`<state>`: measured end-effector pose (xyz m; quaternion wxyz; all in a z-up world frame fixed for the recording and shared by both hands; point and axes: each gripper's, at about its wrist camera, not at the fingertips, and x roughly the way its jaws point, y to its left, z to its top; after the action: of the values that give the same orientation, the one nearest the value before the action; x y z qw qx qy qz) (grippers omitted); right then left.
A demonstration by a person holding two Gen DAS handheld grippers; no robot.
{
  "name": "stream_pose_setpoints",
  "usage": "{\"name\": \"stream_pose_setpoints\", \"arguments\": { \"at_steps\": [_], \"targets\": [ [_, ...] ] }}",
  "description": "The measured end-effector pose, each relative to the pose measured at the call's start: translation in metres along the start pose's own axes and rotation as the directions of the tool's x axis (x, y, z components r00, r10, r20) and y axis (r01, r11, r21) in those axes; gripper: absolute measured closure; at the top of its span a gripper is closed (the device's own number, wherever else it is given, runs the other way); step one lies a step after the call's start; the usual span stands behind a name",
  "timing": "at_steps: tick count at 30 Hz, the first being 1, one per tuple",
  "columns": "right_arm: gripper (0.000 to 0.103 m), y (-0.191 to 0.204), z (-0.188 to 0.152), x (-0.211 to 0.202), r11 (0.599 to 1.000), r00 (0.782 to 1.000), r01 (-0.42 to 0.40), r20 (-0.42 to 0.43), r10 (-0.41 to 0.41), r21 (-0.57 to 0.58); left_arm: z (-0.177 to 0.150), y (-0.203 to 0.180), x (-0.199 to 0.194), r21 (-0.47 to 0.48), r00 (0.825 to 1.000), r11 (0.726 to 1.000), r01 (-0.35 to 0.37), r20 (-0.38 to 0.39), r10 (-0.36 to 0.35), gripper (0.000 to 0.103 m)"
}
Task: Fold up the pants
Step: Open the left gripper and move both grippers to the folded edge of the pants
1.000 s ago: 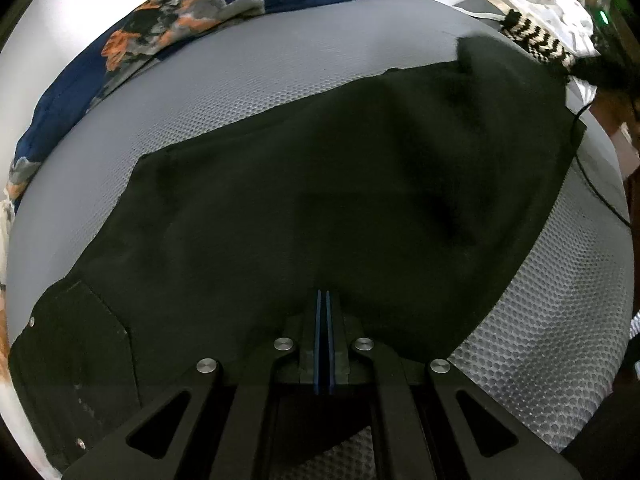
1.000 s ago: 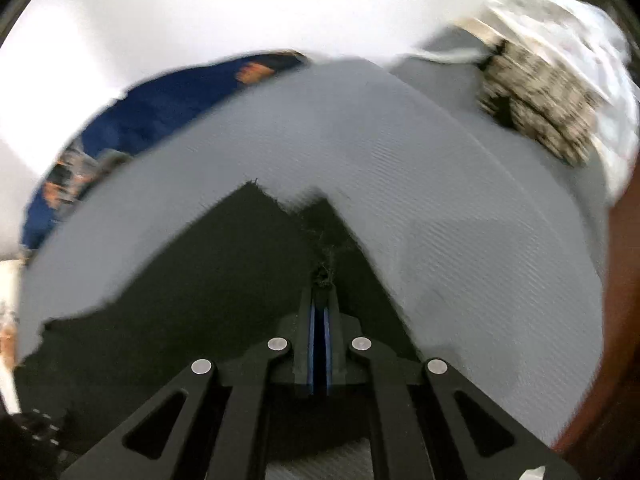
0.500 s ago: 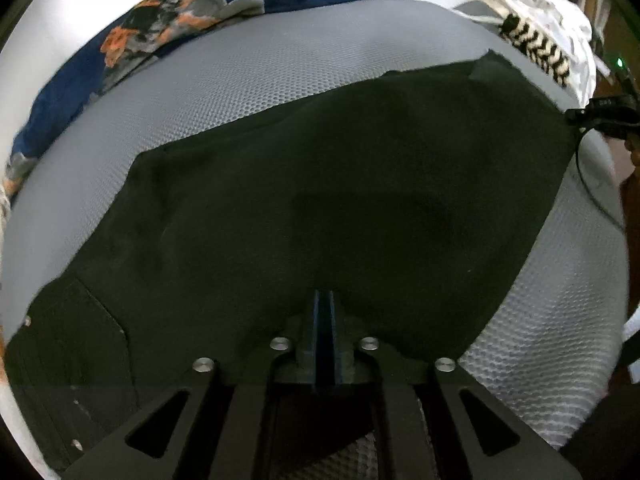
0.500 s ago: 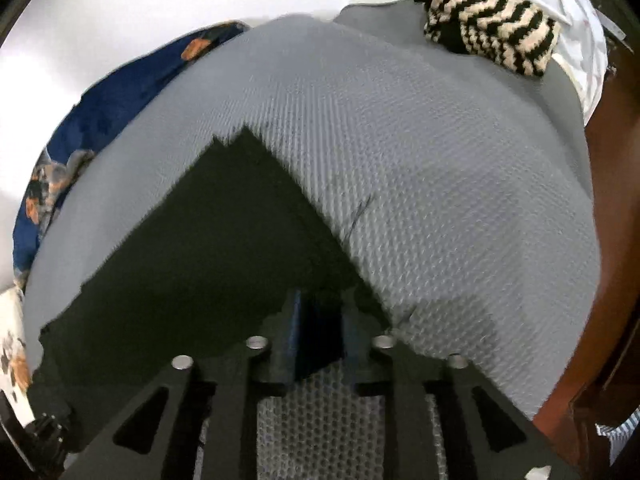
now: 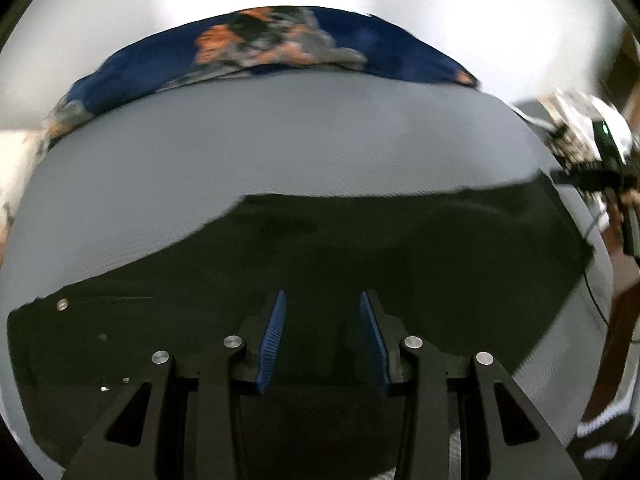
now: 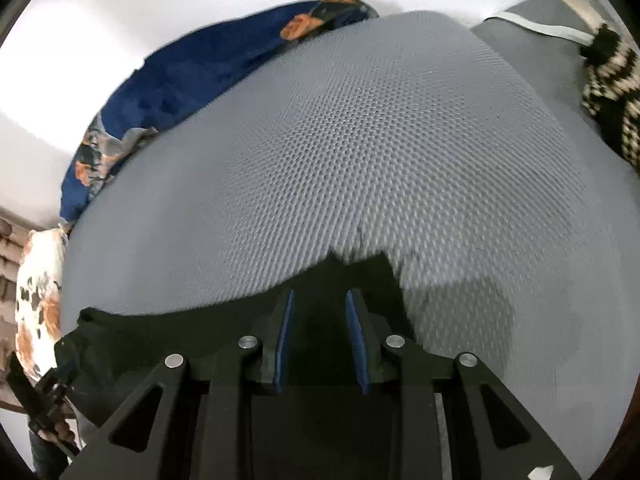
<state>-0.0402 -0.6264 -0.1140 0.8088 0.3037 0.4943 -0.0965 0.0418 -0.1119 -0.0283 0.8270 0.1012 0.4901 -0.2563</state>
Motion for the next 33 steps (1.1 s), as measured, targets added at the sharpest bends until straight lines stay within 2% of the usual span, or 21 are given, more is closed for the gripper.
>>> {"name": "stream_pose_setpoints", "arguments": {
  "at_steps": [3,10,12,13,15,17,20,25,30,32,33],
  "targets": [
    [0.078,-0.005,0.009,0.011,1.000,1.000,0.013,-0.018,-0.013,-0.007,0.004,0.017,0.000,-0.054,0.999,0.998,-0.040,0.001,0.040,0.063],
    [0.078,0.000,0.009,0.019,0.996,0.996,-0.081,-0.044,0.080,-0.025,0.008,0.051,0.005,-0.177,0.993,0.977,-0.115,-0.020,0.113,0.063],
    [0.088,0.007,0.005,0.018,0.996,0.998,-0.059,-0.032,0.058,-0.059,0.008,0.061,0.009,-0.208,0.991,0.968,-0.136,-0.034,0.132,0.063],
    [0.098,0.009,0.003,0.017,0.997,0.998,-0.054,-0.023,0.052,-0.061,0.009,0.062,0.012,-0.215,0.989,0.965,-0.147,-0.038,0.142,0.063],
    [0.099,0.018,-0.002,0.005,0.997,0.999,-0.008,0.048,0.012,-0.083,0.009,0.070,0.015,-0.233,0.984,0.956,-0.178,-0.050,0.171,0.063],
    [0.100,0.026,-0.011,-0.018,0.993,0.985,0.063,0.165,-0.046,-0.099,0.009,0.078,0.016,-0.257,0.979,0.945,-0.204,-0.051,0.197,0.063],
    [0.101,0.025,-0.021,-0.031,0.993,0.965,0.107,0.248,-0.090,-0.055,0.007,0.090,0.012,-0.276,0.971,0.931,-0.238,-0.034,0.238,0.063],
    [0.101,0.017,-0.021,-0.002,0.987,0.966,0.160,0.206,-0.157,0.003,0.005,0.106,0.019,-0.279,0.957,0.916,-0.289,-0.044,0.288,0.063],
    [0.099,0.008,-0.019,0.008,0.984,0.968,0.169,0.177,-0.177,0.055,-0.002,0.119,0.028,-0.264,0.958,0.922,-0.284,-0.048,0.281,0.062],
    [0.083,0.009,-0.019,0.001,0.979,0.968,0.190,0.153,-0.200,0.076,0.000,0.120,0.030,-0.248,0.957,0.925,-0.287,-0.040,0.286,0.061],
    [0.080,0.010,-0.020,-0.004,0.979,0.968,0.188,0.154,-0.200,0.084,0.001,0.121,0.031,-0.245,0.956,0.924,-0.293,-0.040,0.292,0.061]
  ]
}}
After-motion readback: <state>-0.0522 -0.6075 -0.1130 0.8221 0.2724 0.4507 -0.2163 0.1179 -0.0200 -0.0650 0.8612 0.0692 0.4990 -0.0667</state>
